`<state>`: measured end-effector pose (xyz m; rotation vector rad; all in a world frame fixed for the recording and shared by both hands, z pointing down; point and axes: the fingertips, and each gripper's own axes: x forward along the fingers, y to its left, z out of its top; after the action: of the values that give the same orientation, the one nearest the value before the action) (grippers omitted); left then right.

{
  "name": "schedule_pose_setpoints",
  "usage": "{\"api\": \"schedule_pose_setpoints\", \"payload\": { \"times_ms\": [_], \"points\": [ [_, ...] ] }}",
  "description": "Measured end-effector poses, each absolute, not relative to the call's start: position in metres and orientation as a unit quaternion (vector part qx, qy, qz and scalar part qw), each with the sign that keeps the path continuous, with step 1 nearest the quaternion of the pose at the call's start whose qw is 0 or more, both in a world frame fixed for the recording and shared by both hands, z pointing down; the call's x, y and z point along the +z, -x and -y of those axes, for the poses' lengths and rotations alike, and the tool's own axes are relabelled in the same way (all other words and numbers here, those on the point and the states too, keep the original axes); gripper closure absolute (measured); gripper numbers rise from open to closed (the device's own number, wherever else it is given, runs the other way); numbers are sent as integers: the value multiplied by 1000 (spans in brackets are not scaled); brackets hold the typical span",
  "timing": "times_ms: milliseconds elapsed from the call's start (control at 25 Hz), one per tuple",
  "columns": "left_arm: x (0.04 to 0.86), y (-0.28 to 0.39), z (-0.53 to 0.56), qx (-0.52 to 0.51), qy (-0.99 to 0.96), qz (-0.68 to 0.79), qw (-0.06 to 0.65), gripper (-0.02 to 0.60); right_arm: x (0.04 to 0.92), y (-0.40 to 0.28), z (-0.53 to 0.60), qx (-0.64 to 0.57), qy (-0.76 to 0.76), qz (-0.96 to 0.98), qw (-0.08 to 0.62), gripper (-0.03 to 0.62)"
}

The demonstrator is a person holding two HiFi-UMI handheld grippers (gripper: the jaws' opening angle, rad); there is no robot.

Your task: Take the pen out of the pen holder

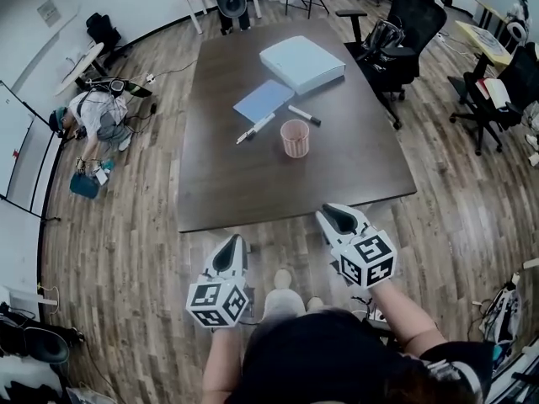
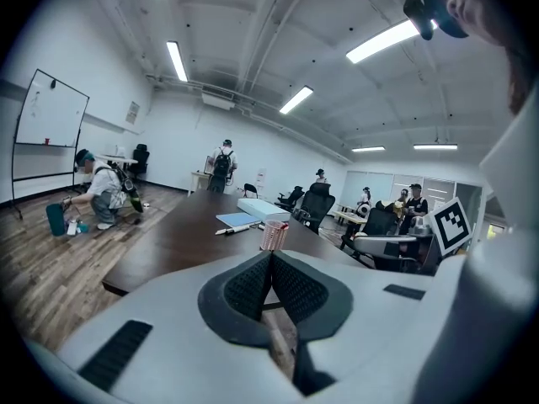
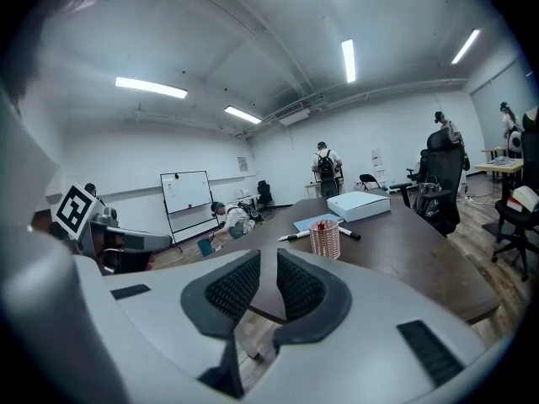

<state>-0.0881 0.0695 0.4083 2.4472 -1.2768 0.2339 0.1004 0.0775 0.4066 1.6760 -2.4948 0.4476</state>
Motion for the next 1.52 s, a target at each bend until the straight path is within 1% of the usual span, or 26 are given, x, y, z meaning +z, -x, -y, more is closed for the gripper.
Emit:
{"api": "schedule_pose_setpoints", "payload": {
  "times_ms": [240,400,680,1240,1520],
  "points": [
    [407,84,-36,86,-881,430,179,554,402,-97,-51,142,-561,814,56,514],
    [408,84,-9,89,-887,416,183,554,399,-96,-27,138,-570,807,63,479],
    [414,95,40,93,-894,396,188,554,399,-91,18,136,-594,790,74,461],
    [425,103,127,95,-914,342,195,554,405,-94,89,138,-651,740,99,457],
    [437,86,149,97,-913,336,212,554,413,-113,109,139,-657,732,114,456]
  ]
}}
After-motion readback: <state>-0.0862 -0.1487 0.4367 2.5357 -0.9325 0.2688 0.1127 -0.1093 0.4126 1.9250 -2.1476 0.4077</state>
